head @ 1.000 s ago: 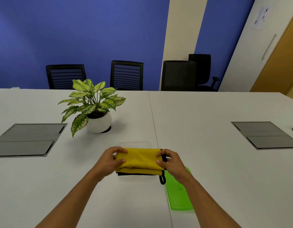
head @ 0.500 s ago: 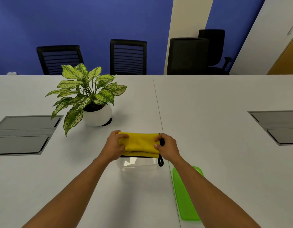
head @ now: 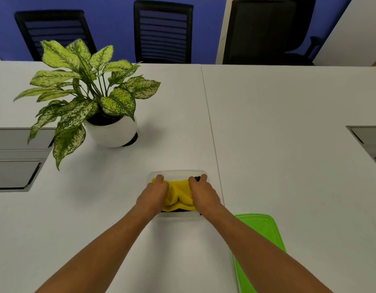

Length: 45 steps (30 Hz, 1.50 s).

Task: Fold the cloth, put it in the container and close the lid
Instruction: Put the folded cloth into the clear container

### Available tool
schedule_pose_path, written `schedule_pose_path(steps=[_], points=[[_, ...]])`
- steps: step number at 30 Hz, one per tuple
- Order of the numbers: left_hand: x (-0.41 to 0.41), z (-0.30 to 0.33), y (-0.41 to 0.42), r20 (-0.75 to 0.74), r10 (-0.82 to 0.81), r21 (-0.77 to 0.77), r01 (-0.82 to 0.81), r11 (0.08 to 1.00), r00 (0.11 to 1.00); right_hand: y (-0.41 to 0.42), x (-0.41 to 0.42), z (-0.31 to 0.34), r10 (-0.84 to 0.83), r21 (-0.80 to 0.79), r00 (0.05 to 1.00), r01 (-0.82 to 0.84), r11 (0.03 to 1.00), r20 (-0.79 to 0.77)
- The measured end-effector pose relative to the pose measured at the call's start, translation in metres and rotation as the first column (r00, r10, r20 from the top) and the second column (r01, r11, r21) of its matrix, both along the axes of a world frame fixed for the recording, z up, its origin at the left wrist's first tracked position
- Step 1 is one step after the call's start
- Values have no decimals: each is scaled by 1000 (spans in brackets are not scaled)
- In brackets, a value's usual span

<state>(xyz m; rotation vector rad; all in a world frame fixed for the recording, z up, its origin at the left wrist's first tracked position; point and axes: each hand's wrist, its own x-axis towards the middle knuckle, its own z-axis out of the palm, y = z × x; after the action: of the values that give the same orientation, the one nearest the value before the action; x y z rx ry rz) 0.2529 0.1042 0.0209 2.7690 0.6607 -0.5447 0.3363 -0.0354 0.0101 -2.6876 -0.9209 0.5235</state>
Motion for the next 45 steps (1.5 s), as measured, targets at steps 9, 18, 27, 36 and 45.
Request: schedule_pose_path(steps=[9, 18, 27, 36, 45], points=[[6, -25, 8, -34, -122, 107, 125, 986, 992, 13, 9, -20, 120, -268, 993, -112, 957, 13], [7, -33, 9, -142, -356, 393, 382, 836, 924, 17, 10, -23, 233, -444, 970, -181, 877, 65], [-15, -33, 26, 282, -323, 282, 243, 928, 904, 19, 7, 1, 280, -267, 943, -227, 937, 180], [-58, -37, -9, 463, 671, -636, -310, 707, 580, -109, -15, -19, -532, 333, 831, 461, 823, 164], [-77, -43, -11, 300, 681, -706, -325, 629, 668, -222, -49, -45, -769, -234, 639, 743, 627, -32]])
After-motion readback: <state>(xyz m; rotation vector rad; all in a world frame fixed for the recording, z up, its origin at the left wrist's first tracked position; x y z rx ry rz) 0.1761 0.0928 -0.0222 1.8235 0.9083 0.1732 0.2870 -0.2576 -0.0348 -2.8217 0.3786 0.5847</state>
